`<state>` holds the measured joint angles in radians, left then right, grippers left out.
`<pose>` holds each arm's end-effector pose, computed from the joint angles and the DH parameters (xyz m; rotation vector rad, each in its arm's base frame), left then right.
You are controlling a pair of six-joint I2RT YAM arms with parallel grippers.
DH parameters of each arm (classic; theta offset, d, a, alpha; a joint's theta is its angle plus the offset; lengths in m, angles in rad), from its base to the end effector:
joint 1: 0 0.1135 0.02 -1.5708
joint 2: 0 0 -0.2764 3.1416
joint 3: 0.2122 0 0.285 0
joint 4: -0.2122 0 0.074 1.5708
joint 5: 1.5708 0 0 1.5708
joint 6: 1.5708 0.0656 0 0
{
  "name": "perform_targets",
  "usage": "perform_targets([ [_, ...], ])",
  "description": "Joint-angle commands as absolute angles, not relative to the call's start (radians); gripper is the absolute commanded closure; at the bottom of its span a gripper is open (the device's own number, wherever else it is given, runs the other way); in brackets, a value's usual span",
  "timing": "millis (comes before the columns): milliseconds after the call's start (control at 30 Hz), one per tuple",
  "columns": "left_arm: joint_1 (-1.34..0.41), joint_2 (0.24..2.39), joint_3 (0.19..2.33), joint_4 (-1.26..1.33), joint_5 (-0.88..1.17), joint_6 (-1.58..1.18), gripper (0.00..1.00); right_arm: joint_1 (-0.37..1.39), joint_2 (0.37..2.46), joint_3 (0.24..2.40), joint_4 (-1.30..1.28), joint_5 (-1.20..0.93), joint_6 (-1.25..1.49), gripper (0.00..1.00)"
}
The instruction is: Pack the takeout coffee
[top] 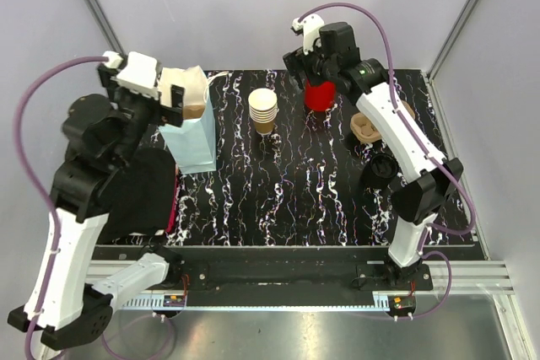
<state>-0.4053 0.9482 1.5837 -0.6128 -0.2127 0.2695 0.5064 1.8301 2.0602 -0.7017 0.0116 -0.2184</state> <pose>0.1759 -0.0604 0.5549 0.3511 1.5086 0.0571 0.4138 0.2287 0.4392 -0.7187 1.9162 0.1681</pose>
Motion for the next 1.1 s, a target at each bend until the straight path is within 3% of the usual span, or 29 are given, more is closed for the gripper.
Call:
perform_targets([
  [0, -0.371, 0.936, 1.493, -0.568, -0.009, 0.18, 0.01, 0.506, 1.887, 2.115, -0.664, 0.038, -0.176, 0.09],
  [267, -0.345, 0.977, 1.416, -0.555, 0.202, 0.163, 0.01, 0.506, 2.095, 2.299, -0.733, -0.035, -0.115, 0.19],
  [700, -0.318, 0.983, 1.313, -0.5, 0.238, 0.117, 0.01, 0.515, 2.307, 2.497, -0.738, -0.046, -0.052, 0.38],
  [1067, -0.316, 0.974, 1.312, -0.515, 0.287, 0.109, 0.01, 0.554, 2.379, 2.516, -0.732, -0.015, -0.074, 0.45],
])
